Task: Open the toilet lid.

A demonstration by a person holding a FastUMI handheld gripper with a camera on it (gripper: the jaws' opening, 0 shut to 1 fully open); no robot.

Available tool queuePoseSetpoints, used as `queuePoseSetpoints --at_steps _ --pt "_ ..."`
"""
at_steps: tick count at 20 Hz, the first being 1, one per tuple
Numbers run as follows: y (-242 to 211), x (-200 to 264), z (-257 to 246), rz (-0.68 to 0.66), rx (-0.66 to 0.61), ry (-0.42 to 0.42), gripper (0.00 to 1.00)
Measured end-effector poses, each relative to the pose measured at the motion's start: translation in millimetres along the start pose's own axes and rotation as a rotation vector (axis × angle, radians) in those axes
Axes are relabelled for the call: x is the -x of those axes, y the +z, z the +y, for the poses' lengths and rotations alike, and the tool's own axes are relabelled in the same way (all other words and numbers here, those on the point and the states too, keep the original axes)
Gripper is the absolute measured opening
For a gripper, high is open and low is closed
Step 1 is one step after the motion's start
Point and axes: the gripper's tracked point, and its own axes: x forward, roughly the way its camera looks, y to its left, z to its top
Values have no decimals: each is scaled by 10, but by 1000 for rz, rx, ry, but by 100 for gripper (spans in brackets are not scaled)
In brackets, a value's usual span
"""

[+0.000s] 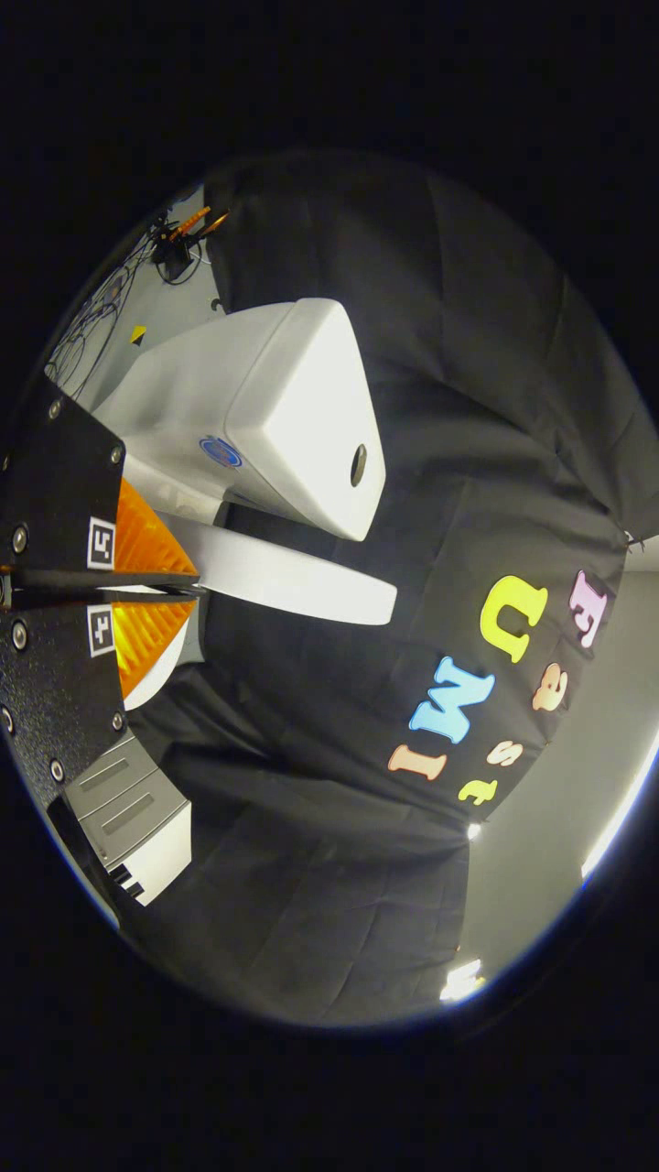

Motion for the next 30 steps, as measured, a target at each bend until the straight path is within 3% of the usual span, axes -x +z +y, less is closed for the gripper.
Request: queuePoseSetpoints --at_steps 11,19,23,25,28,30 --pt "121 24 402 -41 50 111 0" --pt "106 6 397 -48 64 175 1" --pt "71 26 436 -17 75 259 11" --pt "7 31 469 15 83 299 27" --pt "-77 187 644 42 60 416 82" --pt "-27 310 630 24 12 468 96"
